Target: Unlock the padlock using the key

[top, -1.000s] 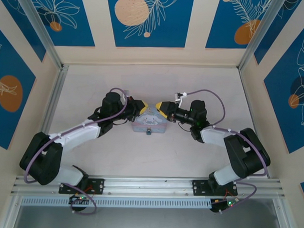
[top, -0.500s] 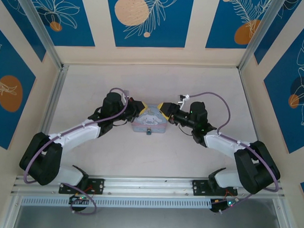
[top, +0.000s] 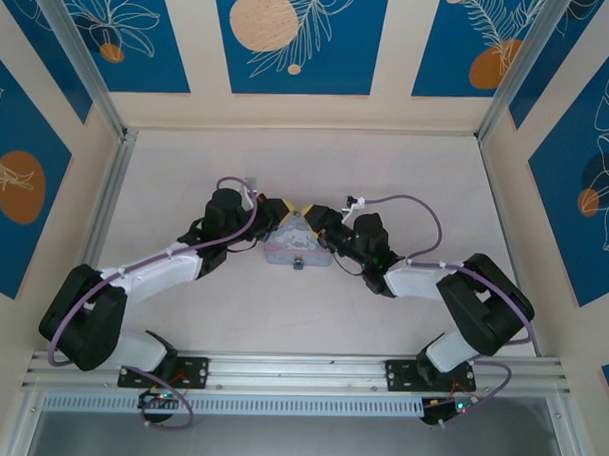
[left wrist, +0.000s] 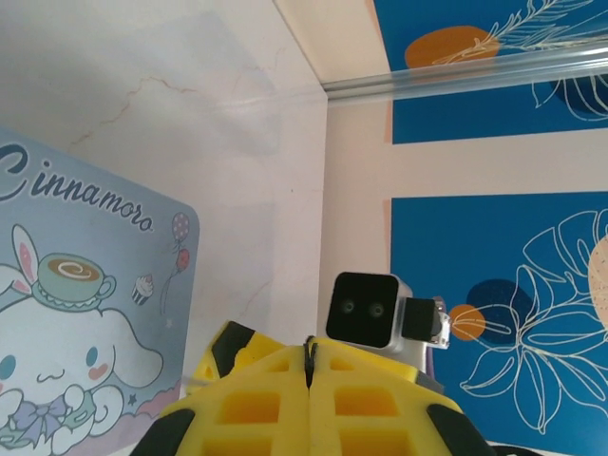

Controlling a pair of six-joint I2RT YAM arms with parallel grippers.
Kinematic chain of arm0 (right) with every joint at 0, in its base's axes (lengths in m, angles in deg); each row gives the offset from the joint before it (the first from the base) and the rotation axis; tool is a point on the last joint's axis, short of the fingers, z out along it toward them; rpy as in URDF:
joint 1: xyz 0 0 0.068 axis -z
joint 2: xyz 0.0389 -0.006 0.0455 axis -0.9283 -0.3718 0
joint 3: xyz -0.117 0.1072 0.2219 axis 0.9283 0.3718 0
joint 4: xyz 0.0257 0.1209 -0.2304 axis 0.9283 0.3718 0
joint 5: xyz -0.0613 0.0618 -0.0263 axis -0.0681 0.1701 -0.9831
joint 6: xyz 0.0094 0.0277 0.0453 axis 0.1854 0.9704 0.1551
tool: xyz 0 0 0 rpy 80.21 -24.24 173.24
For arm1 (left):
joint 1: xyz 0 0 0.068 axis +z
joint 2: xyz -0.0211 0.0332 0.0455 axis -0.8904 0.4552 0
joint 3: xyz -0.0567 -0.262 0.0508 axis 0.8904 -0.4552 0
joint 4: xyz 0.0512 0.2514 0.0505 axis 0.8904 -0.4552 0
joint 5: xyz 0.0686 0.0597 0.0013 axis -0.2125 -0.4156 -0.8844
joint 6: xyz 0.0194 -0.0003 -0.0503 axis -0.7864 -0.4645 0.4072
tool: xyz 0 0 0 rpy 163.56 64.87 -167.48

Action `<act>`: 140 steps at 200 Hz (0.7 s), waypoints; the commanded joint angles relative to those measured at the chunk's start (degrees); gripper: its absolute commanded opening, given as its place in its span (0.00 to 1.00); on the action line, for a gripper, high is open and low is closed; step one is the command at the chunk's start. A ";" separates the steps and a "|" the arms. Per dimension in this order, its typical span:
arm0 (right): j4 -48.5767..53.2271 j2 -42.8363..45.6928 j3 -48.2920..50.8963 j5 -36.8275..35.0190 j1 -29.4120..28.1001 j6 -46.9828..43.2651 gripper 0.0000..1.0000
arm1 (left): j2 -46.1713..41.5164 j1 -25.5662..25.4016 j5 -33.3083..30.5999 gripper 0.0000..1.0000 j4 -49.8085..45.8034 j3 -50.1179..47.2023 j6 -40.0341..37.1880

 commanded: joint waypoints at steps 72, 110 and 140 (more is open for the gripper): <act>-7.26 -0.55 -2.82 -0.26 0.34 -1.15 0.41 | -1.15 -1.01 -2.97 0.00 2.81 -1.19 1.23; -8.41 -2.58 -4.18 1.81 -0.33 -1.12 0.38 | -0.81 -0.96 -3.31 0.00 2.76 -0.71 1.62; -10.19 -4.02 -3.95 2.25 -0.73 -0.13 0.37 | -0.90 -1.05 -3.64 0.00 2.75 -0.66 1.63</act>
